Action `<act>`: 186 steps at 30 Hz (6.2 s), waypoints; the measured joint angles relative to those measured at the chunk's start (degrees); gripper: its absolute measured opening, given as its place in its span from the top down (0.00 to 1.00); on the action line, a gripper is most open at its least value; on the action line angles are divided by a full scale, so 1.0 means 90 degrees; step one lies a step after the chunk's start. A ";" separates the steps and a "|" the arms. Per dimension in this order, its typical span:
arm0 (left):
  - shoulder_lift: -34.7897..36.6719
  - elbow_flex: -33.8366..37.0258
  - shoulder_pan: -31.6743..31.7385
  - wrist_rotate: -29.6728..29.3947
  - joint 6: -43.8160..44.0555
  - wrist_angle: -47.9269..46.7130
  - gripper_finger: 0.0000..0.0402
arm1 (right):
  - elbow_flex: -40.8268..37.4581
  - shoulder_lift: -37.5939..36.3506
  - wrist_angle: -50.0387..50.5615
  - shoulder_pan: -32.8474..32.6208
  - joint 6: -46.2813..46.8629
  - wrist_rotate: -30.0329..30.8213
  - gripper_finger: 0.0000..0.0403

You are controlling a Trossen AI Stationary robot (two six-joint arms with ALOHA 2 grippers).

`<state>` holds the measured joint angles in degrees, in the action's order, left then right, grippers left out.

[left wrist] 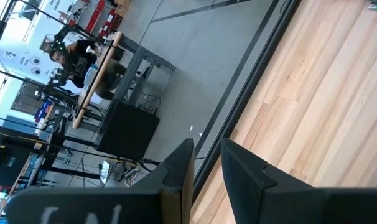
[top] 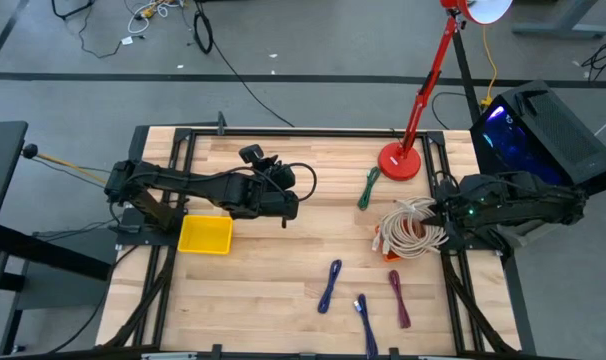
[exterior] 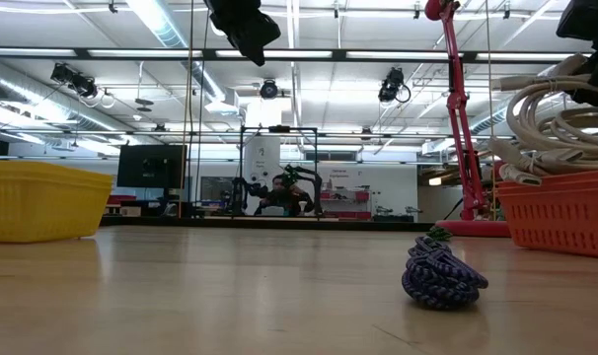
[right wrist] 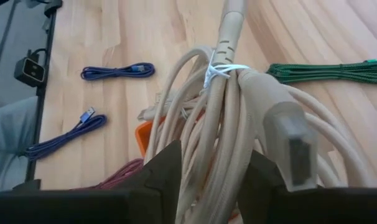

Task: Pick & Place USB Port
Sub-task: Put the brown HDMI cable into the orange bin, then put the black and green charger cable into the yellow bin

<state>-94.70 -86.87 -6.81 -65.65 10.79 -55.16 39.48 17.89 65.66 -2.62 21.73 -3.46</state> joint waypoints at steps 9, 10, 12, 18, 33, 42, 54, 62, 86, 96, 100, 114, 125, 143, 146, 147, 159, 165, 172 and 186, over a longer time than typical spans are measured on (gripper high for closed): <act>0.0000 0.0000 0.0000 0.0129 -0.0001 -0.0001 0.79 | 0.0000 0.0000 -0.0003 -0.0001 0.0006 0.0261 0.67; 0.0000 0.0000 0.0000 0.0154 -0.0001 -0.0001 0.79 | 0.0000 0.0000 -0.0001 0.0001 0.0008 0.0418 0.67; 0.0000 0.0000 0.0000 0.0158 0.0000 0.0000 0.79 | 0.0000 0.0000 -0.0001 0.0001 0.0041 0.0597 0.67; 0.0000 0.0000 0.0000 0.0159 -0.0002 -0.0002 0.79 | 0.0000 0.0000 -0.0001 0.0001 -0.0137 0.0563 0.67; 0.0000 0.0000 0.0000 0.0161 -0.0005 -0.0024 0.79 | 0.0032 -0.0002 -0.0098 0.0001 -0.0302 0.0985 0.67; 0.0000 0.0000 0.0000 0.0163 -0.0005 -0.0046 0.79 | 0.0375 -0.0002 0.0089 -0.0001 -0.0406 0.1673 0.67; 0.0000 0.0000 0.0007 0.0439 -0.0006 -0.0032 0.79 | 0.0678 0.0094 -0.0099 -0.0001 -0.0451 0.1883 0.67; -0.0067 0.0790 0.0511 0.2410 -0.1552 0.3576 0.79 | 0.0675 0.0395 -0.1808 -0.0001 -0.1428 0.2229 0.67; -0.0646 0.1088 0.1421 0.4131 -0.1932 0.3881 0.79 | 0.0814 0.3247 -0.3272 0.1437 -0.1880 0.4437 0.74; -0.0646 0.1088 0.1228 0.4100 -0.1894 0.3542 0.79 | 0.1282 0.3495 -0.2827 0.2920 -0.2295 0.2326 0.82; -0.0646 0.1088 0.1188 0.4133 -0.1890 0.3459 0.79 | 0.1247 0.3553 -0.2465 0.3318 -0.2162 0.1860 0.82; -0.0646 0.1088 0.1186 0.4160 -0.1766 0.3456 0.79 | 0.0626 0.4032 -0.2592 0.3450 -0.1958 0.0360 0.82; -0.0644 0.1088 0.1189 0.4161 -0.1760 0.3456 0.79 | 0.0491 0.4800 -0.3032 0.3450 -0.1814 0.0097 0.82; -0.0639 0.1088 0.1188 0.4165 -0.1761 0.3419 0.79 | 0.0493 0.5607 -0.3156 0.3448 -0.2469 0.0099 0.82; -0.0639 0.1088 0.1188 0.4165 -0.1762 0.3421 0.79 | 0.0493 0.5650 -0.3219 0.3448 -0.2824 -0.0246 0.81; -0.0639 0.1088 0.1188 0.4165 -0.1763 0.3422 0.79 | 0.0492 0.5651 -0.3289 0.3446 -0.2859 -0.0331 0.81; -0.0639 0.1088 0.1188 0.4165 -0.1775 0.3424 0.79 | 0.0495 0.5651 -0.3638 0.3284 -0.3059 -0.0444 0.72; -0.0639 0.1088 0.1188 0.4165 -0.1776 0.3424 0.79 | 0.0495 0.5714 -0.3576 0.3193 -0.3033 -0.0020 0.72; -0.0639 0.1088 0.1188 0.4165 -0.1778 0.3413 0.79 | 0.0498 0.6245 -0.3614 0.3080 -0.2961 -0.0132 0.72; -0.0639 0.1088 0.1188 0.4243 -0.1775 0.3208 0.79 | 0.0498 0.7040 -0.3711 0.2943 -0.3299 0.0473 0.72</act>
<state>-100.44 -77.08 3.88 -27.46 -5.19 -26.28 43.97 81.25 32.26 23.87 -7.97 0.80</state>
